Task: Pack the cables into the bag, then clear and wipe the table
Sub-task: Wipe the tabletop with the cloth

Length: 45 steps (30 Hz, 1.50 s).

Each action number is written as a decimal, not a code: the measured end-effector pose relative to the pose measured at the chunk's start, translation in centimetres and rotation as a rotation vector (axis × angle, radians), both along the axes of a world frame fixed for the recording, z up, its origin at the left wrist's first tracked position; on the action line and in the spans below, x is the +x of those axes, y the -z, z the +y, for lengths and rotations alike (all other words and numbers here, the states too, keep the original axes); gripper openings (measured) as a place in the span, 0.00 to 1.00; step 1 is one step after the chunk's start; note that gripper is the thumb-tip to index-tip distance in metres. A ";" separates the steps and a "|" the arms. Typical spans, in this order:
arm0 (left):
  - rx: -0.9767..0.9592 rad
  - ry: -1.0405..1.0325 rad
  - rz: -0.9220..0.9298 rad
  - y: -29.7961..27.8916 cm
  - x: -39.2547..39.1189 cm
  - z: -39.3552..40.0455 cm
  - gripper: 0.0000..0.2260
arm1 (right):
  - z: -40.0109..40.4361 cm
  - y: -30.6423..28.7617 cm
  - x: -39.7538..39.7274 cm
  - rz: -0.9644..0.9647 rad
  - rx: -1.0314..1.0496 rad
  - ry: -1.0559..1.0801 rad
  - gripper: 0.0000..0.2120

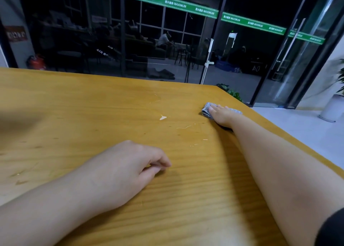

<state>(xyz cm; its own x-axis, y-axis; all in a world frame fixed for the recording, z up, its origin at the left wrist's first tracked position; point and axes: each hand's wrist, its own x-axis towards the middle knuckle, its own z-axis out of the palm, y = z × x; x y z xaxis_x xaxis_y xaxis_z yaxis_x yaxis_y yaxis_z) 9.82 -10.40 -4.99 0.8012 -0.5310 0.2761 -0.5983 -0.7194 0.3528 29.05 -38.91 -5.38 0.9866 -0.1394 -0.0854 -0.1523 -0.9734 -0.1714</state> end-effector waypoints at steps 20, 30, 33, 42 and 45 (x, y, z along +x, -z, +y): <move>0.169 -0.158 -0.121 -3.9 -4.1 8.1 0.09 | 2.6 -0.5 -12.7 0.020 -0.001 -0.131 0.23; 0.107 -0.196 -0.109 -0.5 -5.5 13.1 0.15 | 5.1 1.1 -11.8 -0.018 -0.008 0.031 0.25; 0.054 -0.210 -0.072 0.0 -5.0 14.4 0.15 | 5.7 1.4 -10.9 -0.017 -0.017 0.054 0.26; -0.114 -0.157 -0.091 -0.4 -5.6 14.5 0.22 | 7.5 1.0 -9.4 -0.030 0.044 0.021 0.25; -0.081 -0.149 -0.095 -0.4 -5.9 14.7 0.19 | 8.1 1.1 -8.8 -0.021 0.070 0.011 0.25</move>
<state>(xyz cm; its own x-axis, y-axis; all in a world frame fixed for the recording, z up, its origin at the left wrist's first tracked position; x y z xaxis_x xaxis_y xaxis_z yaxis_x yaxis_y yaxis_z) 3.88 4.29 -4.58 0.8374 -0.3815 0.3915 -0.5210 -0.7738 0.3602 20.22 -30.84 -6.47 0.9866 -0.1450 -0.0749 -0.1590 -0.9570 -0.2426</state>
